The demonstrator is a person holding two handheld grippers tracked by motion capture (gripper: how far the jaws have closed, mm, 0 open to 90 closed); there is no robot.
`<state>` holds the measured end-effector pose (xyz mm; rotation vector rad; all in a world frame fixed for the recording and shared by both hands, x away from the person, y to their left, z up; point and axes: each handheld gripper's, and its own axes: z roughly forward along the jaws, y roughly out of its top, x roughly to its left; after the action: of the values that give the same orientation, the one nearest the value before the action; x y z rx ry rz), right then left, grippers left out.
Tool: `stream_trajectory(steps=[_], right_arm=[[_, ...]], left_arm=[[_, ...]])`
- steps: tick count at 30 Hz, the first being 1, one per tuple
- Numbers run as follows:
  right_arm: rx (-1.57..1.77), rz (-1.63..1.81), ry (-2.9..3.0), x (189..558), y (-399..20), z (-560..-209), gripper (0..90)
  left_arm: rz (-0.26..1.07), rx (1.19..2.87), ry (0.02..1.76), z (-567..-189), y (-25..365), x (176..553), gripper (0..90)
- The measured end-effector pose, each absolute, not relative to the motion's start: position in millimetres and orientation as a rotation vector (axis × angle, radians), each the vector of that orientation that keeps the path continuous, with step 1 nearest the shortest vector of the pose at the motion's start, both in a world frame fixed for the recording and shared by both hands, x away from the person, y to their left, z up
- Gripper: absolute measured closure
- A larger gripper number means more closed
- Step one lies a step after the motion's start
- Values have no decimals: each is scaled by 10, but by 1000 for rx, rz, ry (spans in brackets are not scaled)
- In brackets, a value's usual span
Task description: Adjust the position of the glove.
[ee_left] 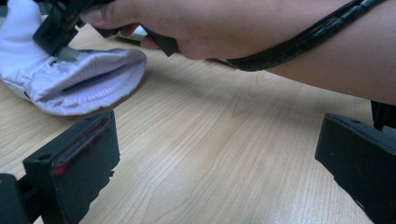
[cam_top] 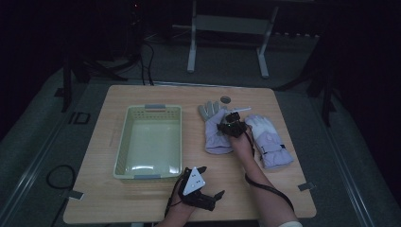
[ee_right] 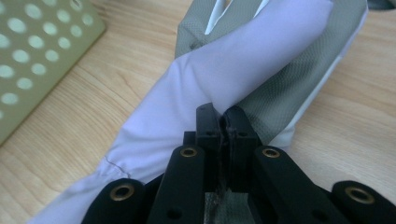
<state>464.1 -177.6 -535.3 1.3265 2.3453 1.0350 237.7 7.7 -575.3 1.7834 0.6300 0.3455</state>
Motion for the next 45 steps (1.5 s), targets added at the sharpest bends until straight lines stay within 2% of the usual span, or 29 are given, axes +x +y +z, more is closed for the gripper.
stream_trajectory(steps=[14,23,24,33,45], right_arm=[[1363,1180,2216,4122,-1961,-4813,866],[1328,1204,2187,3762,-2061,-4628,865],[1333,1201,2182,3651,-2099,-4629,865],[1370,1150,2195,3396,-2138,-4841,863],[1412,1085,2249,3492,-2147,-5236,860]], left_arm=[[356,1787,631,-5752,68,2370,1],[357,1789,632,-5752,67,2368,1],[357,1788,632,-5752,67,2367,1],[362,1790,626,-5752,64,2363,0],[361,1791,628,-5752,64,2366,1]])
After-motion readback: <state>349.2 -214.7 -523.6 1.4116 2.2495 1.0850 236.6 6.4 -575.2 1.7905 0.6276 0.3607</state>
